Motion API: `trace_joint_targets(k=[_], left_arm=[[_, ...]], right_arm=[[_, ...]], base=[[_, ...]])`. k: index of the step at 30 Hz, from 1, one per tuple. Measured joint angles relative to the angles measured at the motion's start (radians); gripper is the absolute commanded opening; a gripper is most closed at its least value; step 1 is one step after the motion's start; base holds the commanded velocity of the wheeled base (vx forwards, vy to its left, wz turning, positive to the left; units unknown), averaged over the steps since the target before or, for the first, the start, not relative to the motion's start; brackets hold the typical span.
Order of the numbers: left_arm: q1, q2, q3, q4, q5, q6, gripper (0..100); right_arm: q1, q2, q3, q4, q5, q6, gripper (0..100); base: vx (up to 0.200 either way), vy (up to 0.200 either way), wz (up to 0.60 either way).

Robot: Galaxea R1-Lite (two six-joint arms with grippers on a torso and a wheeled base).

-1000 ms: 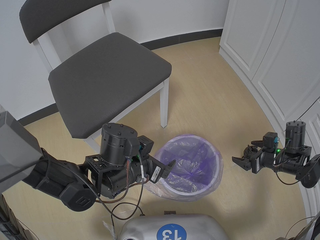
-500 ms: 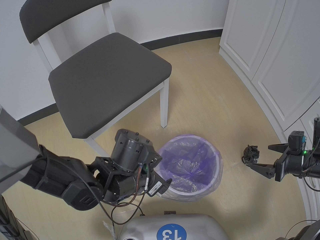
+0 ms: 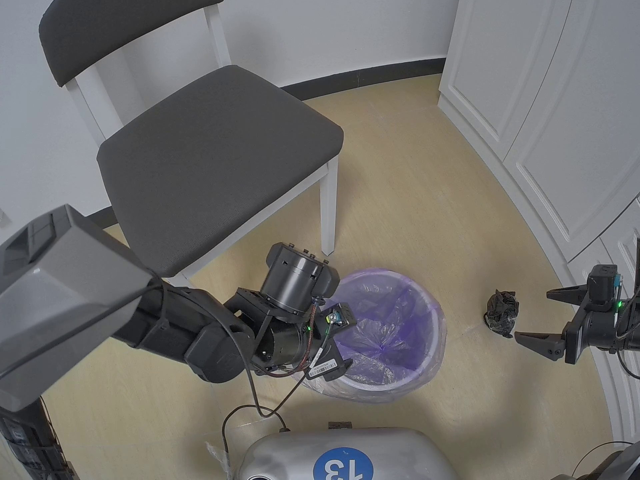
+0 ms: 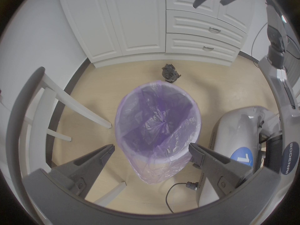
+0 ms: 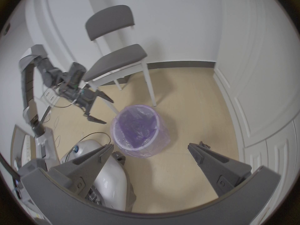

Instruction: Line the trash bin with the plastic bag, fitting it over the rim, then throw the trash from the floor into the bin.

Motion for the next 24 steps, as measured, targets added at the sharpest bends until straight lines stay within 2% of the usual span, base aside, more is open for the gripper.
trace_joint_targets(k=[1,2,4,9,12,24], left_arm=[[0.001,0.004,-0.002,0.003,-0.004,0.002,100],[0.009,0.018,-0.010,0.011,-0.026,0.011,100],[0.014,0.031,-0.020,0.020,-0.049,0.028,100],[0.034,0.079,-0.075,0.037,-0.130,0.125,100],[0.044,0.112,-0.110,0.054,-0.162,0.142,100],[0.042,0.234,-0.223,0.065,-0.195,0.139,100]], right_arm=[[-0.013,0.001,0.002,0.000,0.020,-0.016,100],[-0.058,0.004,0.007,0.001,0.079,-0.061,100],[-0.105,0.007,0.012,0.000,0.136,-0.104,100],[-0.196,0.016,0.020,-0.005,0.224,-0.214,100],[-0.234,0.024,0.024,-0.005,0.272,-0.243,100],[-0.282,0.045,0.015,-0.007,0.293,-0.251,100]], base=[[0.000,0.000,0.00],[0.000,0.000,0.00],[0.000,0.000,0.00],[0.000,0.000,0.00],[0.000,0.000,0.00],[0.000,0.000,0.00]])
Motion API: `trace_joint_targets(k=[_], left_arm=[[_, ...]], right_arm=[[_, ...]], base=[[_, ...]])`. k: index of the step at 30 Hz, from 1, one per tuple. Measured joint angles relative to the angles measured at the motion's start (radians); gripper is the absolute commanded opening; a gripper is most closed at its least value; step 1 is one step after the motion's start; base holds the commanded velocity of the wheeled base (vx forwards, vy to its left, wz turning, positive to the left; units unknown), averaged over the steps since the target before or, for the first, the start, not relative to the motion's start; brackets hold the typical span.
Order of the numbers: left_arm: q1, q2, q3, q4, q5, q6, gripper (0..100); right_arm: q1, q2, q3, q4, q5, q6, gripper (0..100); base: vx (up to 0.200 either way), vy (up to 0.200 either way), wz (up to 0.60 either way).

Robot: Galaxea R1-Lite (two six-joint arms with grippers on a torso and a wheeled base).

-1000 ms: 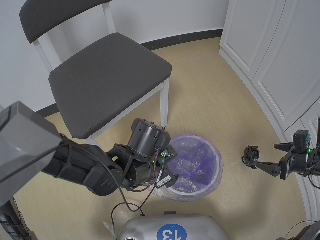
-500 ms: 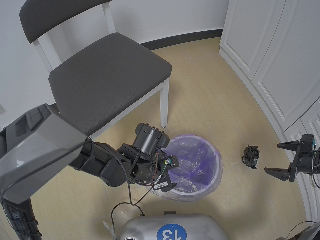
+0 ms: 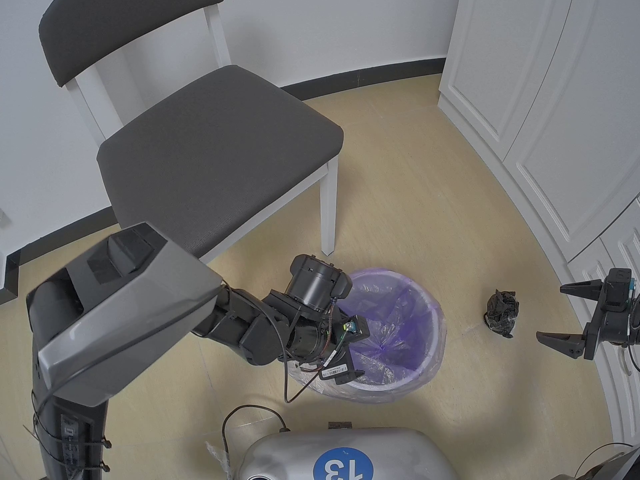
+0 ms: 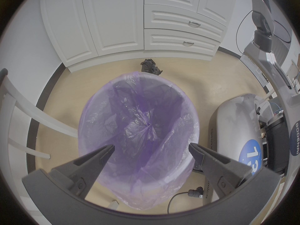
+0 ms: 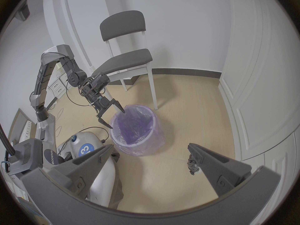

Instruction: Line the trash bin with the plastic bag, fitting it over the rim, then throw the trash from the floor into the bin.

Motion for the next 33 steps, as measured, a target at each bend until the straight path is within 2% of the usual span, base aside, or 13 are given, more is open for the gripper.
trace_joint_targets(k=[21,22,33], left_arm=[[-0.007,0.084,-0.043,0.002,-0.025,-0.026,100],[-0.007,0.084,-0.044,0.001,-0.026,-0.026,0],[-0.006,0.066,-0.031,0.000,-0.040,-0.036,0]], right_arm=[[-0.019,0.020,-0.016,0.000,0.000,0.000,100],[-0.019,0.021,-0.016,0.000,0.000,0.000,100],[-0.020,0.024,-0.017,0.001,0.000,-0.015,100]], base=[[0.000,0.000,0.00],[0.000,0.000,0.00],[0.000,0.000,0.00]])
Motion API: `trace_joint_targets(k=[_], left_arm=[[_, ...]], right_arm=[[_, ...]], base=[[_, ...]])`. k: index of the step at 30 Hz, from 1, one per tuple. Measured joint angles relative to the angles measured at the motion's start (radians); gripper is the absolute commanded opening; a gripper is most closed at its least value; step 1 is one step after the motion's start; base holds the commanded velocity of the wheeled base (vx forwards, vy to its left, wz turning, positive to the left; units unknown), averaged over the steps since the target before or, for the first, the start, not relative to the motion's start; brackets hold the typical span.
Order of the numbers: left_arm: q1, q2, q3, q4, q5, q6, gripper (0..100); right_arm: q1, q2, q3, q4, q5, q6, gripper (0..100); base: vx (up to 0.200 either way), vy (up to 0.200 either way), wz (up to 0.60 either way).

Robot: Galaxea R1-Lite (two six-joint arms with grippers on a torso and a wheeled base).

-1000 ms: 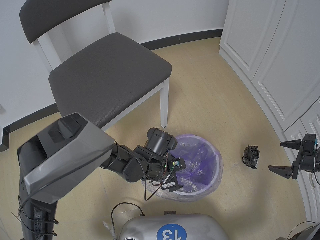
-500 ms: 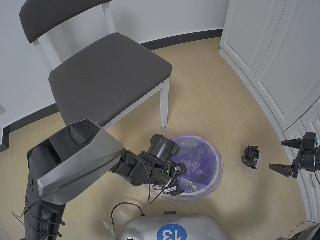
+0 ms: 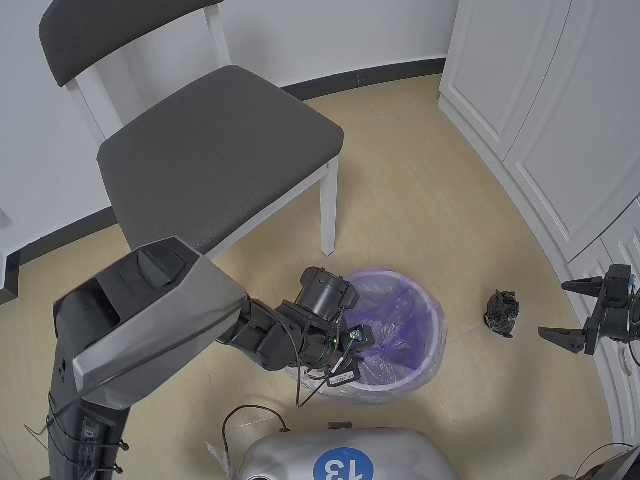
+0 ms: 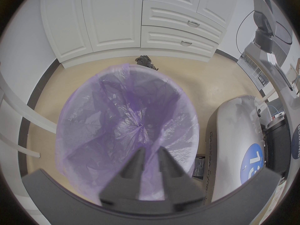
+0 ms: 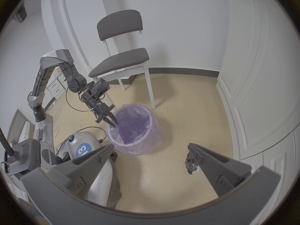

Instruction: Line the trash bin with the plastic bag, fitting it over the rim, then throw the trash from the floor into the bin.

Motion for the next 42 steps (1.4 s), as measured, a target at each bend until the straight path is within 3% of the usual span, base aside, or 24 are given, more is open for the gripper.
trace_joint_targets(k=[12,16,26,31,42], left_arm=[[-0.014,-0.049,0.120,-0.040,-0.003,-0.074,0],[-0.037,-0.080,0.187,-0.070,-0.005,-0.141,0],[-0.066,-0.083,0.311,-0.222,-0.006,-0.239,0],[-0.085,-0.046,0.334,-0.287,-0.006,-0.293,0],[-0.093,0.034,0.321,-0.328,-0.030,-0.303,0]], right_arm=[[0.000,0.002,0.004,0.003,0.000,-0.025,100],[0.000,0.006,0.005,0.003,0.000,-0.035,100],[0.000,0.022,0.011,0.004,0.000,-0.056,100],[0.000,0.030,0.011,0.005,0.000,-0.061,100],[0.000,0.043,0.010,0.008,-0.001,-0.070,100]], base=[[0.000,0.000,0.00],[0.000,0.000,0.00],[0.000,0.000,0.00],[0.000,0.000,0.00],[0.000,0.000,0.00]])
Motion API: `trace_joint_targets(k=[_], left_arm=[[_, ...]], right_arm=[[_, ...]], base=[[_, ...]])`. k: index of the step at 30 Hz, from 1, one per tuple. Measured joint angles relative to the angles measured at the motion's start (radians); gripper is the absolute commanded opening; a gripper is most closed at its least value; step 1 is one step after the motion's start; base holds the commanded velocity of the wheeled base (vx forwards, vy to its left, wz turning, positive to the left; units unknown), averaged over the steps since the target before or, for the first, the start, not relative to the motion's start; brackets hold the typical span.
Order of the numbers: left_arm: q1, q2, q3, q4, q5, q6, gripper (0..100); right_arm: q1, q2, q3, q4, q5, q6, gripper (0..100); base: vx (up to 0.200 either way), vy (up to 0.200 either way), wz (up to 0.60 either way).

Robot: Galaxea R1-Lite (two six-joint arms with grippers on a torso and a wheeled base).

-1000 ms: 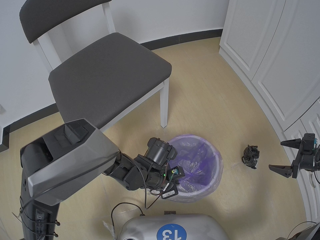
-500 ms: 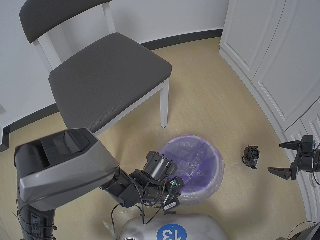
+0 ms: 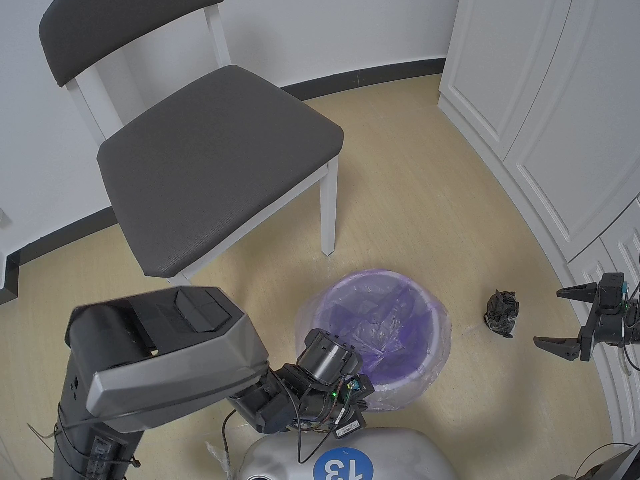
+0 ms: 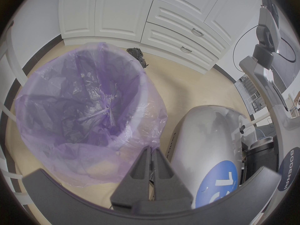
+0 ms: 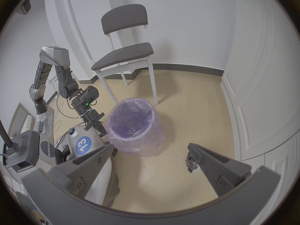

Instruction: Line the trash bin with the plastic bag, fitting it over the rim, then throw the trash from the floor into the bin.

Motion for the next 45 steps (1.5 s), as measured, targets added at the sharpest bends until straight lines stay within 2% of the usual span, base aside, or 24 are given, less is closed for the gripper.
trace_joint_targets(k=[7,12,24,31,38,39,45], left_arm=[[0.004,0.027,-0.024,-0.100,0.000,-0.063,0],[0.006,0.048,-0.031,-0.146,0.001,-0.072,0],[0.007,0.100,-0.060,-0.164,0.003,-0.068,0],[0.008,0.109,-0.076,-0.164,0.003,-0.068,0],[0.000,0.118,-0.080,-0.163,0.003,-0.069,0],[-0.001,0.120,-0.080,-0.163,0.003,-0.070,100],[-0.005,0.134,-0.075,-0.161,0.003,-0.072,100]], right_arm=[[0.000,0.006,0.000,-0.004,0.000,-0.001,100],[0.000,0.010,0.000,-0.004,0.000,-0.001,100],[-0.004,0.027,0.002,-0.004,0.000,-0.031,100],[-0.024,0.047,0.002,-0.002,0.000,-0.084,100],[-0.030,0.058,0.002,0.000,0.000,-0.087,100],[-0.031,0.059,0.002,0.000,0.001,-0.087,100],[-0.035,0.061,0.002,0.000,0.001,-0.087,100]], base=[[0.000,0.000,0.00],[0.000,0.000,0.00],[0.000,0.000,0.00],[0.000,0.000,0.00],[0.000,0.000,0.00],[0.000,0.000,0.00],[0.000,0.000,0.00]])
